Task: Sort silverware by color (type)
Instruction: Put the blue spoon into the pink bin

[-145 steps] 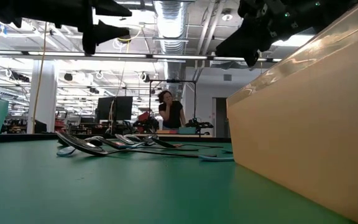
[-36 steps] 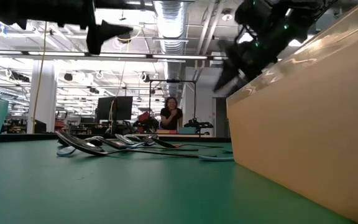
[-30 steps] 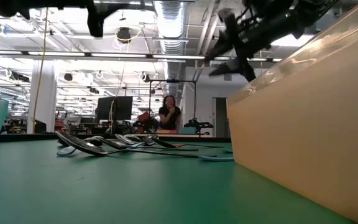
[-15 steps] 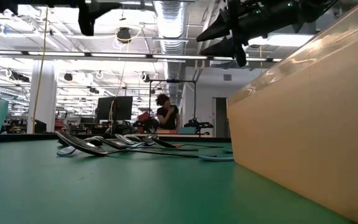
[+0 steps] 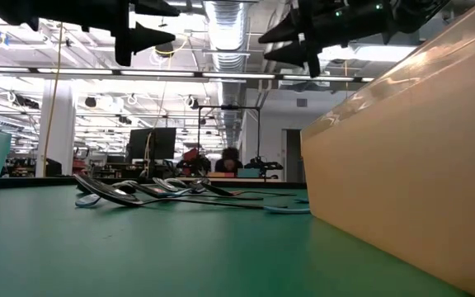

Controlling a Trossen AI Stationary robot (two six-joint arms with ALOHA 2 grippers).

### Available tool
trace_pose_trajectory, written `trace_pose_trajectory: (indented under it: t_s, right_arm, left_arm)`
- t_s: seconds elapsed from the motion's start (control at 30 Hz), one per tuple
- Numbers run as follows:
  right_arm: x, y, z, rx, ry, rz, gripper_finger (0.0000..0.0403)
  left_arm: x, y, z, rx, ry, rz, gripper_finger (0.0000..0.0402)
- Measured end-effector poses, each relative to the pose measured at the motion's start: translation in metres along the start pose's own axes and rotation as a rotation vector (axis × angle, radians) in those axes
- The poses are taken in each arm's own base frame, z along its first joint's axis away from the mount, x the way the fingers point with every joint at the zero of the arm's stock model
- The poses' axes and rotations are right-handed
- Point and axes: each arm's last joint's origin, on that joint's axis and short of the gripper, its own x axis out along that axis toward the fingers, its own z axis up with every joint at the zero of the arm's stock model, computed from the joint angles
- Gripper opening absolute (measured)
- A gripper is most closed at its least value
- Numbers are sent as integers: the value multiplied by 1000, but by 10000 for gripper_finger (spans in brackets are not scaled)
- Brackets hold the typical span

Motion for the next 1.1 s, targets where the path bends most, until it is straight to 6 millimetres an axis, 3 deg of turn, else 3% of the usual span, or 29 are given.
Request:
trace_pose_trajectory:
  t_s: [0.5,1.1]
  right_arm:
    - [0,-5,8,-19,-72,-2,202]
    - [0,-9,11,13,-93,-10,202]
  left_arm:
    - [4,13,8,-25,-18,-48,238]
    - [4,15,3,-9,33,-33,238]
